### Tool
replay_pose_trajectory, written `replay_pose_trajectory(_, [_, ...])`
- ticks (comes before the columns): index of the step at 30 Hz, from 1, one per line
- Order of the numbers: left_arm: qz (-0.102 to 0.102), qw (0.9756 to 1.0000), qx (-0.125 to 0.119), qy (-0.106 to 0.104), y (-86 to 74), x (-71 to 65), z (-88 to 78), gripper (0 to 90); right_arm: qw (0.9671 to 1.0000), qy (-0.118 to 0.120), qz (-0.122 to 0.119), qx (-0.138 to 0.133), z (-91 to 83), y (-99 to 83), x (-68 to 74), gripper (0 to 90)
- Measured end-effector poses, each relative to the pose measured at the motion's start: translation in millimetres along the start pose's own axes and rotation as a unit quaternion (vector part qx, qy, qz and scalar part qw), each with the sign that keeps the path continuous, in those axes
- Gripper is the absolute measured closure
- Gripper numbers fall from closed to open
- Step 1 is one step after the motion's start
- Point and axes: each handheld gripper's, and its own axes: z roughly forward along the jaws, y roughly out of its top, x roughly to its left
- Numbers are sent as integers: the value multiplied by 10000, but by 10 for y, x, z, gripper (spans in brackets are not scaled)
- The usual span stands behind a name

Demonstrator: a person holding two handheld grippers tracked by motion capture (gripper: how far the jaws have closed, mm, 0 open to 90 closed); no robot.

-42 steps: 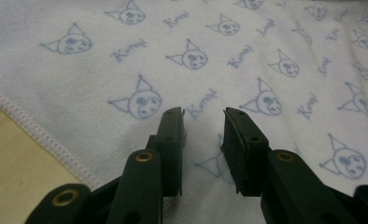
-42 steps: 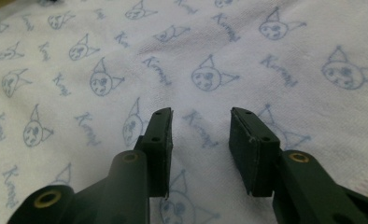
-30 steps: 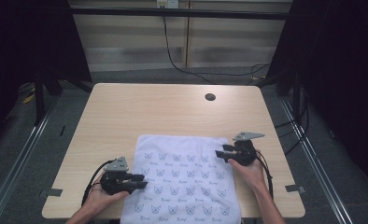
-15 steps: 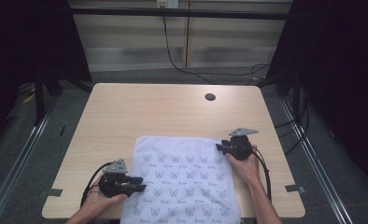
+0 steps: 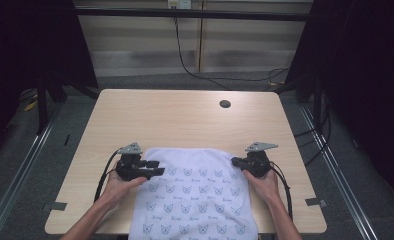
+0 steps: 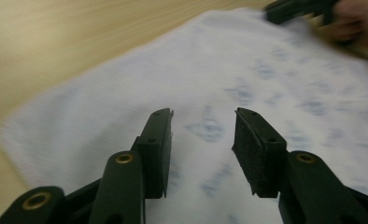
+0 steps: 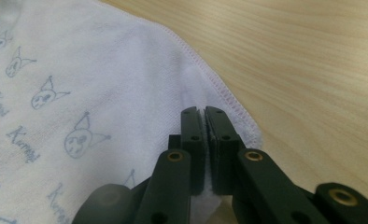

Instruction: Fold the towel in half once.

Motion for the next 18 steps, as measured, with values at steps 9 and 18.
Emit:
replay_pose_trajectory(9, [-70, 9987, 19, 498, -27, 318, 45, 530, 10000, 52, -43, -17, -30, -36, 47, 866])
replay_pose_trajectory(18, [59, 9974, 194, 697, -101, 381, 74, 502, 10000, 83, -6, -8, -32, -36, 38, 866])
